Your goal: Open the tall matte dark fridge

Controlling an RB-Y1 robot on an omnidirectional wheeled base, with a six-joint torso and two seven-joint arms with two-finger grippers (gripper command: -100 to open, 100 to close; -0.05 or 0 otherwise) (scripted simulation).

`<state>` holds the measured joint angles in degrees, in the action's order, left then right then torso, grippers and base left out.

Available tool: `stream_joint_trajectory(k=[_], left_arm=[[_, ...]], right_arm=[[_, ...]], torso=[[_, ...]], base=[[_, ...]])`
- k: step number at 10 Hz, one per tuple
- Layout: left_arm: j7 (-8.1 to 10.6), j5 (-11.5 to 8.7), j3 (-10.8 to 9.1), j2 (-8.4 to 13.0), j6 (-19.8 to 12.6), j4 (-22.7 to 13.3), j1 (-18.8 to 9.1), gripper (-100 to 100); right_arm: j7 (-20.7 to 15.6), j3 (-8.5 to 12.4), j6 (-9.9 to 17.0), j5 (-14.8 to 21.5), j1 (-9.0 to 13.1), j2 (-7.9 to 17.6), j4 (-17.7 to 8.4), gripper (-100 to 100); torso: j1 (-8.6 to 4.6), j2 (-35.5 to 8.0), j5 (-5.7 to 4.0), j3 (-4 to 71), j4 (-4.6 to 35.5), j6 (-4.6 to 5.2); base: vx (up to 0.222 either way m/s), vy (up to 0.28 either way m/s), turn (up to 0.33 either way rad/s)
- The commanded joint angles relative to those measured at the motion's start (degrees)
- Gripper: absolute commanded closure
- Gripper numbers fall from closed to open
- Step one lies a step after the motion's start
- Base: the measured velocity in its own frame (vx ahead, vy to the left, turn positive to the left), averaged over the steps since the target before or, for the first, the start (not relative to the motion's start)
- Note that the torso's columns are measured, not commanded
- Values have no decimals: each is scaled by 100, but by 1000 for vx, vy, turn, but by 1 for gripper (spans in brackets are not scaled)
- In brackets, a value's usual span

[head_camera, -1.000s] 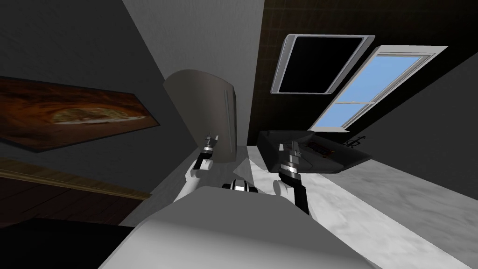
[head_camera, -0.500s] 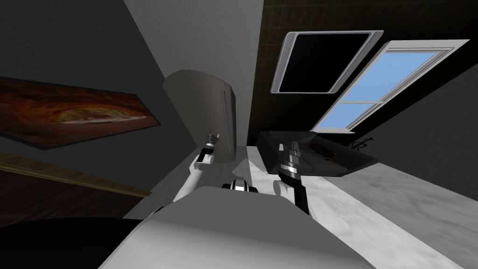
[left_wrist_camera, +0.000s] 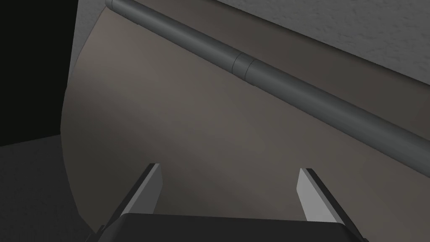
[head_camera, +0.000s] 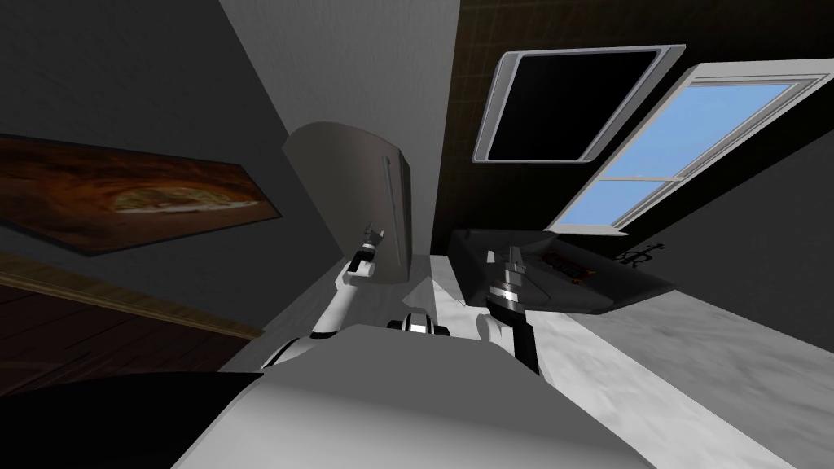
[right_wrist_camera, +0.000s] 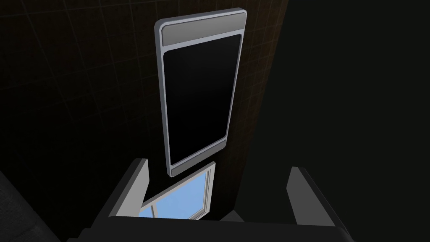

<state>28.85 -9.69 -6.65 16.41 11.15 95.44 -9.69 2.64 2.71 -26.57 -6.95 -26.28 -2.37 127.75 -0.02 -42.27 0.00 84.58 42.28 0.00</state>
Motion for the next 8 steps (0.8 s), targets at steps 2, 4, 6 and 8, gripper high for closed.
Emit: stream_joint_trajectory(k=[2,4,6,8], left_arm=[[224,-42,-70,86,-225,-447,-444,-100],[365,-72,-121,146,-394,-726,-730,-100],[505,-100,-171,207,-565,-1011,-1017,-100],[643,-128,-222,270,-736,-1300,-1303,-100]], right_arm=[[0,0,0,0,0,0,0,0],[0,0,0,0,0,0,0,0],[0,0,0,0,0,0,0,0],[0,0,0,0,0,0,0,0]], torso=[[-5,-1,-2,-1,0,0],[3,-1,1,-1,0,0],[0,-4,0,-2,1,0],[-2,4,-1,2,-1,0]], base=[[22,-94,41],[20,-82,38],[14,-88,44],[30,-87,39]])
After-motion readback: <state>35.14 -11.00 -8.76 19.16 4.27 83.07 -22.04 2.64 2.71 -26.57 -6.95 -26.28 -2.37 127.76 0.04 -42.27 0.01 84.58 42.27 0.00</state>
